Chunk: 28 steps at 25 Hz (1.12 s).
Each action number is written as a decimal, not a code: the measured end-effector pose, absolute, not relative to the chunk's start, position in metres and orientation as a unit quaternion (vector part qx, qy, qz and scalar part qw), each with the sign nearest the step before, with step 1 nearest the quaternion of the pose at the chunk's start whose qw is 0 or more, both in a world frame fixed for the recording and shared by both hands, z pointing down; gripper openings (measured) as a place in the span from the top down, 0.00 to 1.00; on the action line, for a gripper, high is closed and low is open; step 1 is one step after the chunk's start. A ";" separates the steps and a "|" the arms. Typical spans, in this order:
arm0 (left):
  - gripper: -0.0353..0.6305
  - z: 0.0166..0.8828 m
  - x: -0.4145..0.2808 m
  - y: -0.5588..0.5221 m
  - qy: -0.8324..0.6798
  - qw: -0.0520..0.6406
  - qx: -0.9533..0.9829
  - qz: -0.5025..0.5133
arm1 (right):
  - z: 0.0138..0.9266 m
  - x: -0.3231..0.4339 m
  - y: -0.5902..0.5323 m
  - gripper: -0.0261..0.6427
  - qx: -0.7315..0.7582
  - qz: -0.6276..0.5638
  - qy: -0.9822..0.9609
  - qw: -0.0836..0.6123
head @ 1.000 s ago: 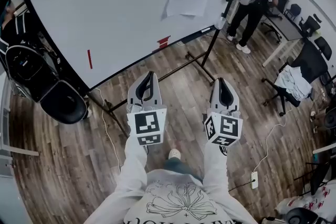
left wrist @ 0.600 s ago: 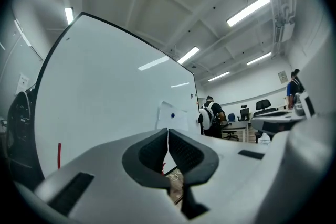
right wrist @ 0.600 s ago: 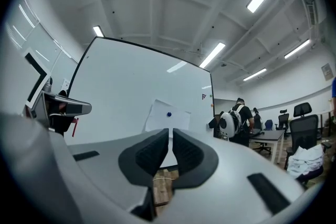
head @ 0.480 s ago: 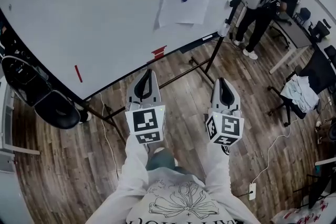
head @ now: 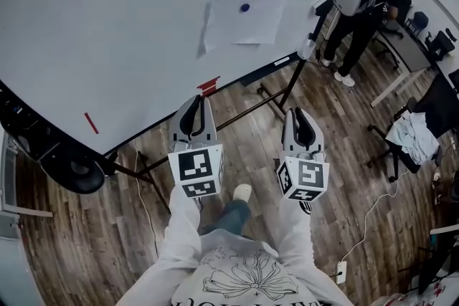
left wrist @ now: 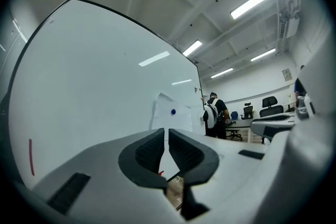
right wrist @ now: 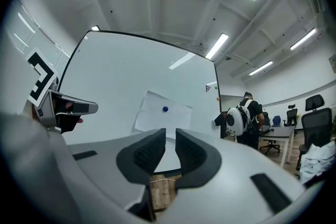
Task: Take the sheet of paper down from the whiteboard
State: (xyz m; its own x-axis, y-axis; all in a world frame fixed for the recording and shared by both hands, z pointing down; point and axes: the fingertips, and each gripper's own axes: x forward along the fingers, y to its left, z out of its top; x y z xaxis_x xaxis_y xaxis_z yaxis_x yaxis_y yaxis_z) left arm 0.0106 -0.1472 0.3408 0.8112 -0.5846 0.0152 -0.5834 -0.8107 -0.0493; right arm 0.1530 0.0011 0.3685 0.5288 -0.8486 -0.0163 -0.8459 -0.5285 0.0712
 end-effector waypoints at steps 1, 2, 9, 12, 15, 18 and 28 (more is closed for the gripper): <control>0.94 0.342 0.020 -0.153 0.309 0.019 -0.951 -0.013 | 0.369 0.163 -0.005 0.90 0.872 -0.026 -0.488 0.029; 0.94 0.344 0.031 -0.159 0.309 0.015 -0.951 -0.011 | 0.369 0.173 -0.012 0.90 0.870 -0.028 -0.491 0.030; 0.94 0.343 0.096 -0.212 0.329 0.009 -0.944 -0.003 | 0.363 0.242 -0.078 0.89 0.854 -0.038 -0.518 0.031; 0.94 0.332 0.115 -0.240 0.347 0.011 -0.938 0.006 | 0.352 0.265 -0.114 0.89 0.842 -0.048 -0.536 0.034; 0.94 0.327 0.131 -0.262 0.357 0.012 -0.934 0.010 | 0.347 0.282 -0.143 0.88 0.832 -0.054 -0.551 0.036; 0.94 0.326 0.144 -0.278 0.363 0.013 -0.932 0.012 | 0.348 0.293 -0.167 0.88 0.824 -0.056 -0.563 0.035; 0.82 0.330 0.155 -0.302 0.397 0.023 -0.917 -0.005 | 0.352 0.309 -0.221 0.86 0.789 -0.057 -0.611 0.035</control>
